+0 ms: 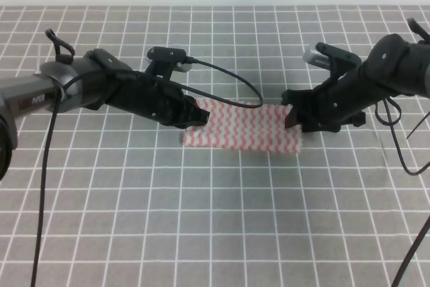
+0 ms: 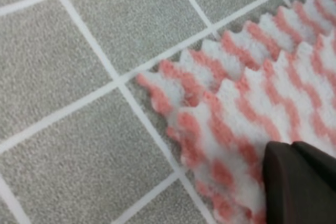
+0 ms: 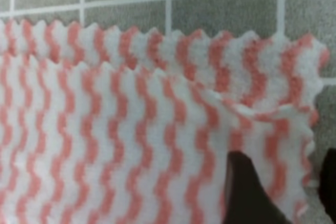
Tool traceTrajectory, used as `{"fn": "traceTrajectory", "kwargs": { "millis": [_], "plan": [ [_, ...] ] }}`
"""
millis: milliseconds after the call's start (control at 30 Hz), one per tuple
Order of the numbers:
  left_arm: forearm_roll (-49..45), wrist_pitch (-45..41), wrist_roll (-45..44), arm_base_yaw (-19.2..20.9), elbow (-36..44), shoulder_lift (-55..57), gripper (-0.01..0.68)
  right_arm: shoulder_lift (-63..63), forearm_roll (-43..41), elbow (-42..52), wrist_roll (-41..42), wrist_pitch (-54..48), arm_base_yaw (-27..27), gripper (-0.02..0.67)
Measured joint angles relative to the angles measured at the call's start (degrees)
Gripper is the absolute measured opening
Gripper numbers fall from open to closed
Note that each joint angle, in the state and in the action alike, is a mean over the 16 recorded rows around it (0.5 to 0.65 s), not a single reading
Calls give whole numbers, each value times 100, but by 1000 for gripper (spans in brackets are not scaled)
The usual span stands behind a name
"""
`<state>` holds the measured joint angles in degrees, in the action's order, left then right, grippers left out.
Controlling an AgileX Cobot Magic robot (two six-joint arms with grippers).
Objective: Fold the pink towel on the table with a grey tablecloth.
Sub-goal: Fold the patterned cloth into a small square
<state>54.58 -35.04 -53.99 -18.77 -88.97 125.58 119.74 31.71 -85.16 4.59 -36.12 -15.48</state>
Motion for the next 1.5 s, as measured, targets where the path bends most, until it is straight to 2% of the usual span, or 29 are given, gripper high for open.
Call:
{"fn": "traceTrajectory", "kwargs": {
  "millis": [633, 1167, 1267, 1500],
  "plan": [
    [-1, -34, 0, 6, 1, 5, -4, 93, 457, -9, 41, -174, 6, 220],
    [4, -203, 1, 7, 4, 4, -4, 43, 477, -99, 47, -289, 4, 16],
    [9, -244, 1, 7, 4, 4, -4, 17, 508, -206, 47, -341, 0, -8],
    [30, -284, 1, 5, 4, 4, -3, -36, 631, -545, 47, -493, -68, -11]
  ]
}}
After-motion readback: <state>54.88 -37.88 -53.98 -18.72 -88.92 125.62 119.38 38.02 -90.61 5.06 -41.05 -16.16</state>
